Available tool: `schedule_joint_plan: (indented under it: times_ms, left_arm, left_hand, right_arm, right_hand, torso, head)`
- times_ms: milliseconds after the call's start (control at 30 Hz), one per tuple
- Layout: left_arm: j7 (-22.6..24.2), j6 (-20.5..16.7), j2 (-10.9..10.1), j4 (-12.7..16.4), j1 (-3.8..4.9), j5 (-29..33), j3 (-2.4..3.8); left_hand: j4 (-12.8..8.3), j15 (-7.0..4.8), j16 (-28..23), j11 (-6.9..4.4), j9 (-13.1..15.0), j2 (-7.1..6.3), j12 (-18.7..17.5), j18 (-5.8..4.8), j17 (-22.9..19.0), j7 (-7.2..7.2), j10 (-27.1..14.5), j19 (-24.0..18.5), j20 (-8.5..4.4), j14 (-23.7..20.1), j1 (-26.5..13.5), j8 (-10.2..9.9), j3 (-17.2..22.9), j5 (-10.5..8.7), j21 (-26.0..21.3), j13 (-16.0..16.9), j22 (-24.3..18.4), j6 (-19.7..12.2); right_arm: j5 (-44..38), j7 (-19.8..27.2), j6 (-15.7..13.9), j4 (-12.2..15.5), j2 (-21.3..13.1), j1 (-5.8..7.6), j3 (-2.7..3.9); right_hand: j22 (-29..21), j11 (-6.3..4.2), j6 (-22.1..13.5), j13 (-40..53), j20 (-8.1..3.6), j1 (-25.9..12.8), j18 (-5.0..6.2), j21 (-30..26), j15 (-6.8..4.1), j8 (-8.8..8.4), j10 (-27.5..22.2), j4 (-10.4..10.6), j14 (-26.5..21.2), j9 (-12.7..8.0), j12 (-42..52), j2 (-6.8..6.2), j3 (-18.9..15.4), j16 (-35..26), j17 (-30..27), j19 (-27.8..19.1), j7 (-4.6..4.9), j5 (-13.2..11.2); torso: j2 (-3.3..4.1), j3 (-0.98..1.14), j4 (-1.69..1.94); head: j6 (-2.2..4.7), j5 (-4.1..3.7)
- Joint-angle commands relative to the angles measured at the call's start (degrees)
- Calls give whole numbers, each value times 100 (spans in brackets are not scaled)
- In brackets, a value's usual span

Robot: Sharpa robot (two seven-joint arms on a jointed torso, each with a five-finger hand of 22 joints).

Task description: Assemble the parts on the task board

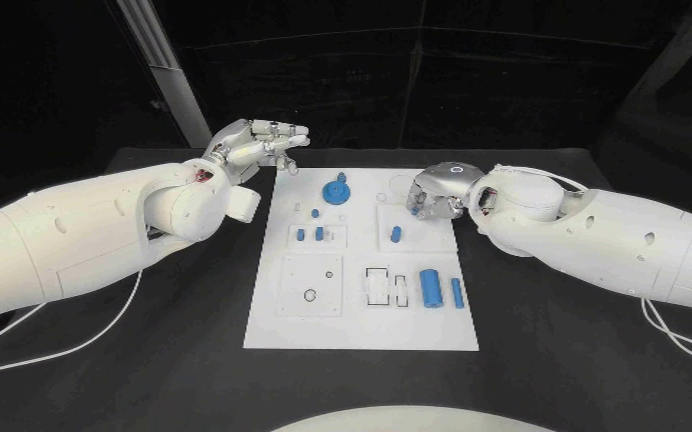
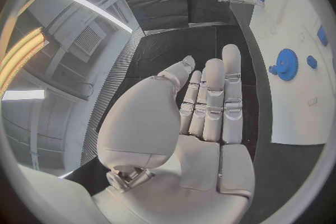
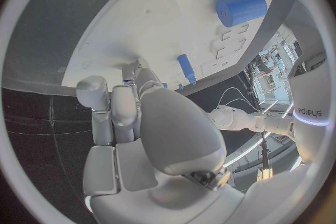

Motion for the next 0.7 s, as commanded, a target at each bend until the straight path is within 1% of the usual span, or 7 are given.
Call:
schedule_joint_plan:
  times_ms: [33,167,200,433,500,567,700]
  left_arm:
    - [87,77,-5,-1,8,58,4]
    - [84,81,-6,-7,8,58,4]
    - [84,79,-6,-9,8,58,4]
    - [74,70,-14,-20,9,58,4]
    - [73,65,-19,-24,9,58,4]
    - [72,61,-25,-28,9,58,4]
    - [68,59,-39,-32,9,58,4]
  left_hand:
    - [-1,-4,-21,1,5,8,32,79,-5,-15,47,-39,-17,-36,38,23,45,1,-23,-10,-7,36]
    - [-5,-4,-23,1,5,9,37,78,-10,-15,46,-40,-19,-40,41,28,52,1,-27,-12,-10,41]
    - [-5,-4,-23,1,5,9,37,78,-10,-15,46,-40,-19,-40,41,28,52,1,-27,-12,-10,41]
    - [-5,-4,-23,1,5,9,37,78,-10,-15,46,-40,-19,-40,41,28,52,1,-27,-12,-10,41]
    - [-7,-4,-24,1,5,9,39,78,-13,-15,45,-41,-19,-43,41,29,55,1,-29,-13,-11,43]
    - [-7,-4,-24,1,5,9,39,78,-13,-15,45,-41,-19,-43,41,29,55,1,-29,-13,-11,43]
    - [-7,-4,-24,1,5,9,39,78,-13,-15,45,-41,-19,-43,41,29,55,1,-29,-13,-11,43]
  right_arm:
    - [-81,-38,190,-19,23,-7,-7]
    - [-82,-42,204,-50,59,-19,-7]
    - [-82,-44,208,-62,72,-24,-7]
    - [-83,-39,107,-67,94,-39,-7]
    - [-83,-34,32,-49,87,-41,-7]
    - [-72,-31,-57,-21,68,-42,-7]
    - [-22,-47,-271,72,1,-43,-6]
  right_hand:
    - [13,-6,43,-24,-3,-11,-52,25,11,-23,39,-6,150,-6,-37,-46,58,27,7,38,12,-2]
    - [13,-6,43,-24,-3,-11,-52,25,11,-23,39,-6,150,-6,-37,-46,58,27,7,38,12,-2]
    - [28,-4,50,-61,-3,-54,-52,41,10,-26,63,-13,146,-8,-65,-85,168,46,16,32,15,0]
    - [231,-57,241,-60,-29,-150,-83,170,-32,28,259,-18,145,18,-40,-96,473,54,-30,123,-39,34]
    - [302,-86,324,-55,-49,-202,-95,216,-55,45,339,-7,145,27,-27,-79,596,48,-63,159,-68,37]
    - [340,-106,389,-60,-77,-311,-102,250,-82,25,402,-5,147,23,-53,-134,832,64,-80,173,-96,37]
    - [397,-110,440,-61,-87,-448,-112,289,-86,-2,456,-30,148,19,-97,-233,1221,90,-95,190,-97,0]
  torso:
    - [-1,-2,6]
    - [1,-1,3]
    - [0,-2,4]
    - [-1,-3,1]
    - [-2,0,-3]
    - [-3,1,-3]
    - [-11,-4,0]
  head:
    - [-6,4]
    - [-7,-3]
    - [-12,-7]
    - [-26,0]
    - [-32,4]
    - [-26,1]
    - [-29,-10]
